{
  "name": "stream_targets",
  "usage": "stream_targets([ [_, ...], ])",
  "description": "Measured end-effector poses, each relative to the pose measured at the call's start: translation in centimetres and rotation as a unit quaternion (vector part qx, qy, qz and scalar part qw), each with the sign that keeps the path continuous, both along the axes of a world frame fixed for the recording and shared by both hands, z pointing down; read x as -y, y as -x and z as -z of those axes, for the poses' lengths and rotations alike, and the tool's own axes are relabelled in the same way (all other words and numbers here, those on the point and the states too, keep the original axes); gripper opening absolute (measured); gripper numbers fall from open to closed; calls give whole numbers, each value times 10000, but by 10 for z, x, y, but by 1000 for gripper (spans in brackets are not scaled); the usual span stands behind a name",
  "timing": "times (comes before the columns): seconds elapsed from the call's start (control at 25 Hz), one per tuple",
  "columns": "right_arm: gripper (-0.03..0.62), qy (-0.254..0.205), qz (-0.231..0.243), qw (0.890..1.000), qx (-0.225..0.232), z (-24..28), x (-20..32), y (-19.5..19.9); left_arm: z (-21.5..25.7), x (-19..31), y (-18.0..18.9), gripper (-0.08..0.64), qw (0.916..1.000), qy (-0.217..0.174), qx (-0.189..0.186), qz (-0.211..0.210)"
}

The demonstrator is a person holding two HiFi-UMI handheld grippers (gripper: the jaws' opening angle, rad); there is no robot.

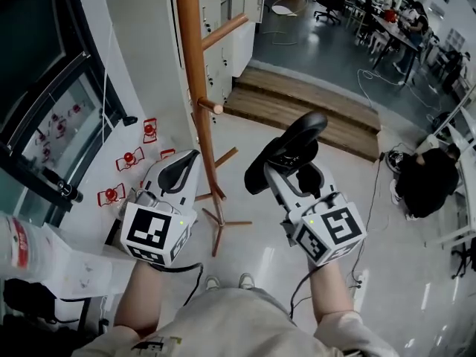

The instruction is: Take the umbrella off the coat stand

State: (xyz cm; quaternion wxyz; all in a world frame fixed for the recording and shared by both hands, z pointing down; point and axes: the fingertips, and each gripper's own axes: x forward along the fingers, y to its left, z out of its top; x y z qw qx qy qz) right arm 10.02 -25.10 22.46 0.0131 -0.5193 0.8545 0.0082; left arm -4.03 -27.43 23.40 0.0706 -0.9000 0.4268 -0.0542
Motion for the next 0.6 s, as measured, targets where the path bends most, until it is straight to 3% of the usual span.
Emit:
stream_targets([
  [0.24, 238, -275, 163, 9995, 5, 24, -27, -1, 24, -24, -2, 8, 9995, -295, 16, -118],
  [0.6, 238, -5, 520, 9986, -138, 3, -41, 10, 3, -38, -5, 9, 9993, -317, 131, -117],
])
